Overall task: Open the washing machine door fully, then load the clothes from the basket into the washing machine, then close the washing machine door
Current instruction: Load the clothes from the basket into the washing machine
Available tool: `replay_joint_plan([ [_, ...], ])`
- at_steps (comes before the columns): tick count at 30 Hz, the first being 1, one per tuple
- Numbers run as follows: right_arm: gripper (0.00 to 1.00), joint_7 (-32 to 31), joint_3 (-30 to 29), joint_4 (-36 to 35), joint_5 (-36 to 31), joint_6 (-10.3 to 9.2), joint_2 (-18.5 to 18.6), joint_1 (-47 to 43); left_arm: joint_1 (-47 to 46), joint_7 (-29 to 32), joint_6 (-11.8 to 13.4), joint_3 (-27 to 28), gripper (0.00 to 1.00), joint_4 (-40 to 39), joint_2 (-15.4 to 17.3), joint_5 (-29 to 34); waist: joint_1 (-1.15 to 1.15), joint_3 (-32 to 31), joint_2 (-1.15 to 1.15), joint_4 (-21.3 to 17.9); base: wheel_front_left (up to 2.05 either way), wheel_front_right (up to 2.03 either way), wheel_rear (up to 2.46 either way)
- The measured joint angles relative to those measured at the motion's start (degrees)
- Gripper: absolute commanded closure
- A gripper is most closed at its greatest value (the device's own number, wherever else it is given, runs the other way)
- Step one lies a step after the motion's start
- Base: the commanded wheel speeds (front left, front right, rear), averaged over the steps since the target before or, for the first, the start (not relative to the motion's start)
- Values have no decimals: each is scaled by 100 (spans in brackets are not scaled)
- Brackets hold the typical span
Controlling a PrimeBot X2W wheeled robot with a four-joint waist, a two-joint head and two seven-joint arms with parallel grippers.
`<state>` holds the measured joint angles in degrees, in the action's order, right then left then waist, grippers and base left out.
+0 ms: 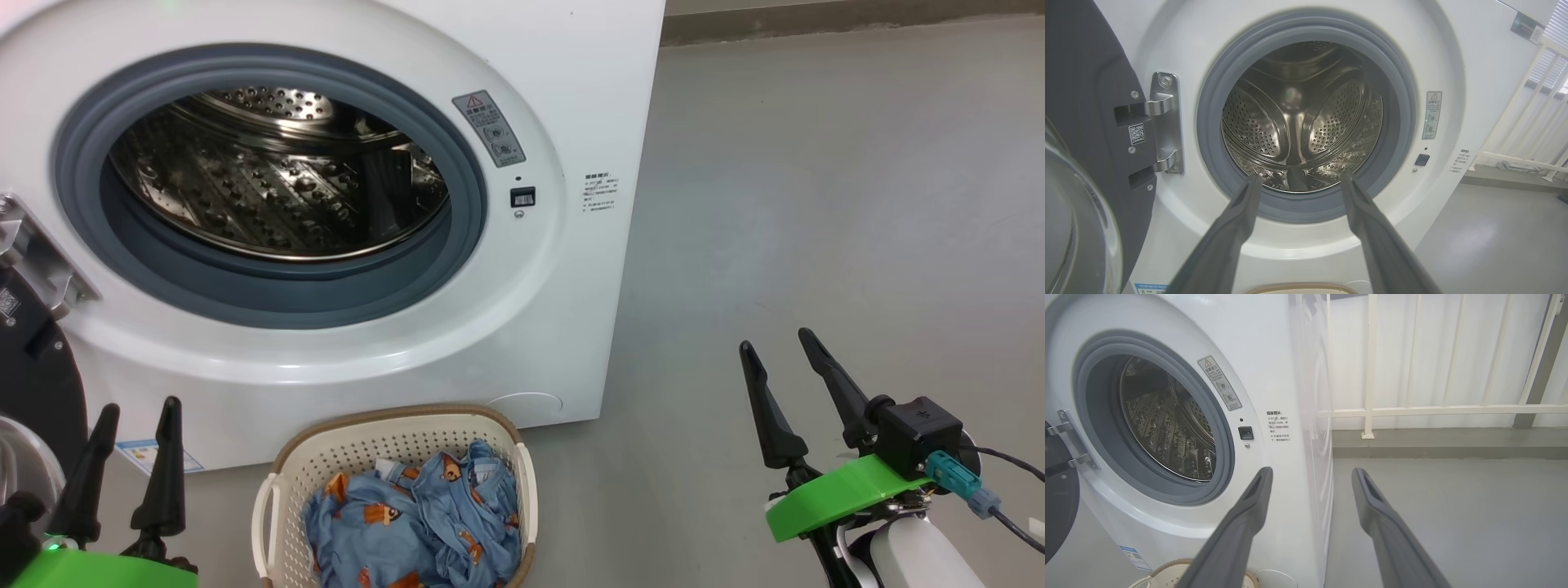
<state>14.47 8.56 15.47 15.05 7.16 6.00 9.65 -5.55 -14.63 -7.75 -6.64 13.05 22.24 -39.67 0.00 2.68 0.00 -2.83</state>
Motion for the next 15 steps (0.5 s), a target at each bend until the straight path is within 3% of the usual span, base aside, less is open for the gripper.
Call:
replay_joint_plan([
  [15,0,0,0,-4,-29,0,-20,0,0,0,0,2,0,1,5,0,0,50,0,1,0,0,0],
])
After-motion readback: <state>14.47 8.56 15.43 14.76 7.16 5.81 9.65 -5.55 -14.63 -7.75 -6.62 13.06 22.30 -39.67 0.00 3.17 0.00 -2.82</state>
